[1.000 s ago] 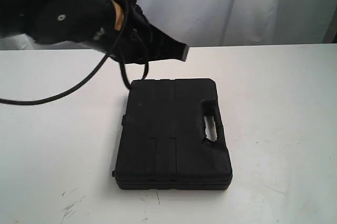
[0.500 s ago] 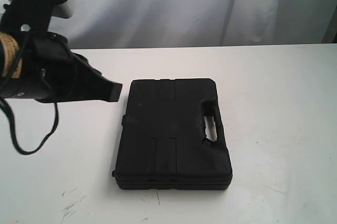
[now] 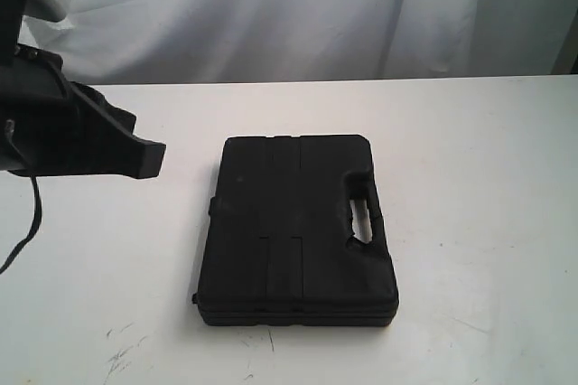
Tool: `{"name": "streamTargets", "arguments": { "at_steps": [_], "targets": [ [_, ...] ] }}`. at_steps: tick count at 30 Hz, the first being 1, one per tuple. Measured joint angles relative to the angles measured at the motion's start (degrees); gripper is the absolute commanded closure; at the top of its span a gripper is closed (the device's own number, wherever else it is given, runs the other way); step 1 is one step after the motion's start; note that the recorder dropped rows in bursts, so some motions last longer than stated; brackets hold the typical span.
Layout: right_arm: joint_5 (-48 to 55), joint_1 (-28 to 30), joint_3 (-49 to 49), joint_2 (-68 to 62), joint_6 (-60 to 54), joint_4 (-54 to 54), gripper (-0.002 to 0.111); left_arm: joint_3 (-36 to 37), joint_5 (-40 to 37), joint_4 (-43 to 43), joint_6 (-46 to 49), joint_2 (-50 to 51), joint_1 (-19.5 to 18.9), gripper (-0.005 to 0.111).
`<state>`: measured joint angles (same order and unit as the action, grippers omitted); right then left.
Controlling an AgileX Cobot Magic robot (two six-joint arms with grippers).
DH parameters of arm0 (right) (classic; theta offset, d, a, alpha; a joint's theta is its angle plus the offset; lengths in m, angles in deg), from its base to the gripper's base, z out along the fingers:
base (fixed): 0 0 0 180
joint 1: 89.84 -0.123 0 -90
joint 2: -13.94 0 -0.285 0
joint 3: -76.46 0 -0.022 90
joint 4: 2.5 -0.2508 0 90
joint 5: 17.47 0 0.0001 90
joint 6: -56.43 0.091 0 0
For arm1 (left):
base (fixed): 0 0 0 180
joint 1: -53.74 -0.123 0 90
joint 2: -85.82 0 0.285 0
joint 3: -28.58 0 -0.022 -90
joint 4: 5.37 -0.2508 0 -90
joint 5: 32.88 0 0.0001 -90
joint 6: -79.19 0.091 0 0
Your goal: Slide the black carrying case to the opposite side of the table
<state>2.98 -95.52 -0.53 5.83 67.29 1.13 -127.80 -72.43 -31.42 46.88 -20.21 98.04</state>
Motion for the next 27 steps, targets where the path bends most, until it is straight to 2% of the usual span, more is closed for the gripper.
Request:
{"name": "streamTargets", "arguments": {
  "at_steps": [4,6,8,15,16,17,18,19,20,21,23,25,27],
  "targets": [
    [0.0,0.0,0.0,0.0,0.0,0.0,0.108,0.0,-4.29,-1.35,0.0,-0.09,0.0,0.107],
    [0.0,0.0,0.0,0.0,0.03,0.0,0.108,0.0,-8.98,-1.59,0.0,-0.66,-0.12,0.107],
    [0.0,0.0,0.0,0.0,0.03,0.0,0.108,1.52,-10.46,-1.59,0.0,-2.69,-2.07,0.107],
    [0.0,0.0,0.0,0.0,0.03,0.0,0.108,14.48,-0.79,5.35,0.0,-16.29,-17.21,0.107],
    [0.0,0.0,0.0,0.0,0.03,0.0,0.108,18.75,1.05,7.38,0.0,-21.39,-22.04,0.107],
    [0.0,0.0,0.0,0.0,0.03,0.0,0.108,20.45,1.6,8.07,0.0,-23.58,-23.89,0.107],
    [0.0,0.0,0.0,0.0,0.03,0.0,0.108,24.44,2.85,9.39,0.0,-29.25,-28.24,0.107],
    [0.0,0.0,0.0,0.0,0.03,0.0,0.108,25.88,3.35,9.77,0.0,-31.55,-29.86,0.107],
    [0.0,0.0,0.0,0.0,0.03,0.0,0.108,28.96,4.1,10.34,0.0,-37.11,-33.56,0.107],
    [0.0,0.0,0.0,0.0,0.03,0.0,0.108,30.2,4.06,10.61,0.0,-39.72,-34.94,0.107],
    [0.0,0.0,0.0,0.0,0.03,0.0,0.108,33.16,4.34,10.94,0.0,-48.0,-40.43,0.107],
    [0.0,0.0,0.0,0.0,0.03,0.0,0.108,34.63,4.9,11.08,0.0,-52.66,-43.71,0.107],
    [0.0,0.0,0.0,0.0,0.03,0.0,0.108,35.42,5.61,11.16,0.0,-54.98,-44.8,0.107]
  ]
}}
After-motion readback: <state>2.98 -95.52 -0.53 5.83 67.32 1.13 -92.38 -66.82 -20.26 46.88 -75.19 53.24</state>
